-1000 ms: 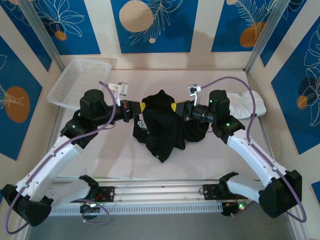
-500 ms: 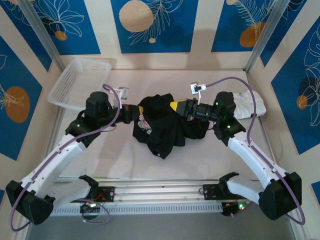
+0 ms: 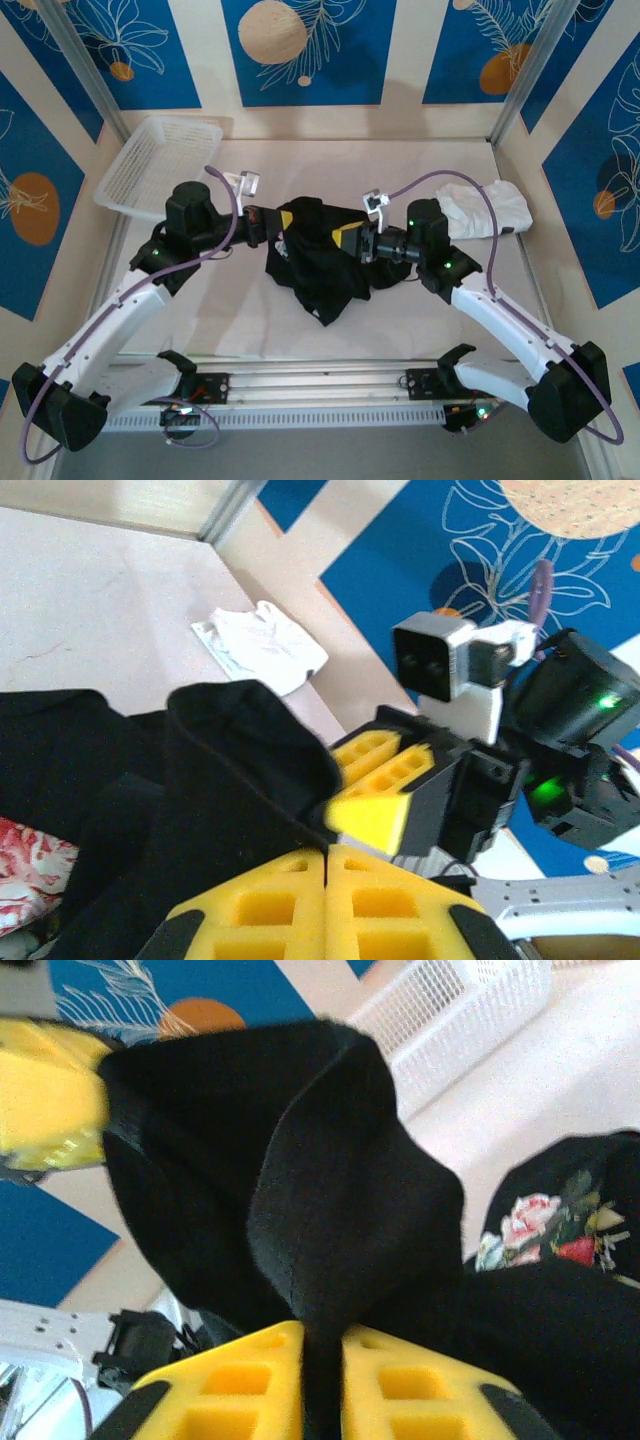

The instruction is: Fold the inside-out t-shirt

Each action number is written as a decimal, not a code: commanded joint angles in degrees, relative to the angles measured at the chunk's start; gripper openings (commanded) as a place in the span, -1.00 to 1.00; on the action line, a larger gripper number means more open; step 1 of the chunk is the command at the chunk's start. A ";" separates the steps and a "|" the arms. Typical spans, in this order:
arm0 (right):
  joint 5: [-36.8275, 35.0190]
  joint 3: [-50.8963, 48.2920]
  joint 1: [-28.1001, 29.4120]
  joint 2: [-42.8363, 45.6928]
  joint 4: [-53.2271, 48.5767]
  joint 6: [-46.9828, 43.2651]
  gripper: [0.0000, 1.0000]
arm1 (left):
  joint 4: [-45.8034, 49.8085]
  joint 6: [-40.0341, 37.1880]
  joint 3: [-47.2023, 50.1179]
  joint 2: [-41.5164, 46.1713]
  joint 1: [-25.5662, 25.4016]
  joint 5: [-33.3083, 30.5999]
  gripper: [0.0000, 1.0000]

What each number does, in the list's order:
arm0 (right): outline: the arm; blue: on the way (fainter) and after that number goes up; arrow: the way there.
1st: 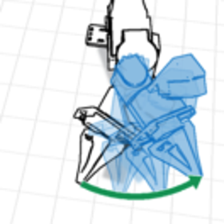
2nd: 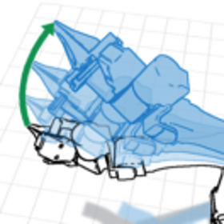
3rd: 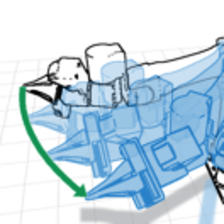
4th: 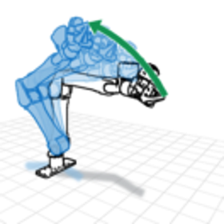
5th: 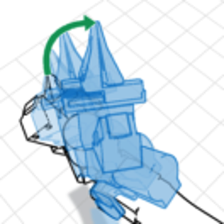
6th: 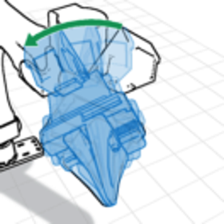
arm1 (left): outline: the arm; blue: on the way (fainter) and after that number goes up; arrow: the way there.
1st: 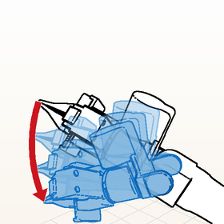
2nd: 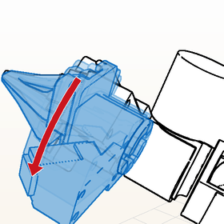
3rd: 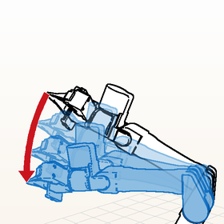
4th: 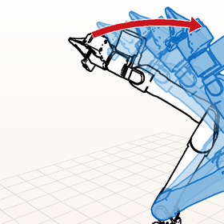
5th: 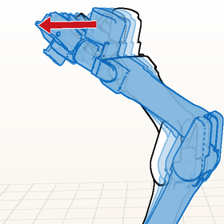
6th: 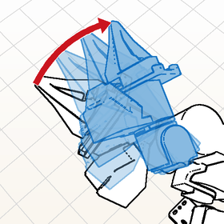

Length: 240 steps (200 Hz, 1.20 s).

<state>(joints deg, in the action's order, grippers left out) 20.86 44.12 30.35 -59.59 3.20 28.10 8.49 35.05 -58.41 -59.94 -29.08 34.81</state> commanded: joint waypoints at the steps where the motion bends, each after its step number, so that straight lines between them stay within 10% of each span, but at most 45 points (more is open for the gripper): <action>1: -4.63 0.95 0.68 0.93 -6.76 -7.23 -0.51 | -1.67 -1.22 -0.99 -0.79 -0.58 4.08 -1.00; 137: -20.32 9.38 12.27 -0.57 -19.35 -18.97 0.20 | 0.25 -3.15 -2.87 -2.90 -1.03 4.51 -1.00; 204: -23.46 10.65 12.98 -5.39 -18.89 -21.67 -0.07 | 0.21 -3.34 -2.80 -3.16 -1.42 4.45 -1.00; 240: -22.31 11.25 12.67 -5.79 -17.63 -20.71 -0.63 | 1.84 -4.39 -2.82 -3.25 -1.43 2.45 -1.00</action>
<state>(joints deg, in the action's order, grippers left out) -1.54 53.78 43.29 -66.11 -15.86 7.73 9.02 32.62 -59.42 -63.16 -29.93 38.11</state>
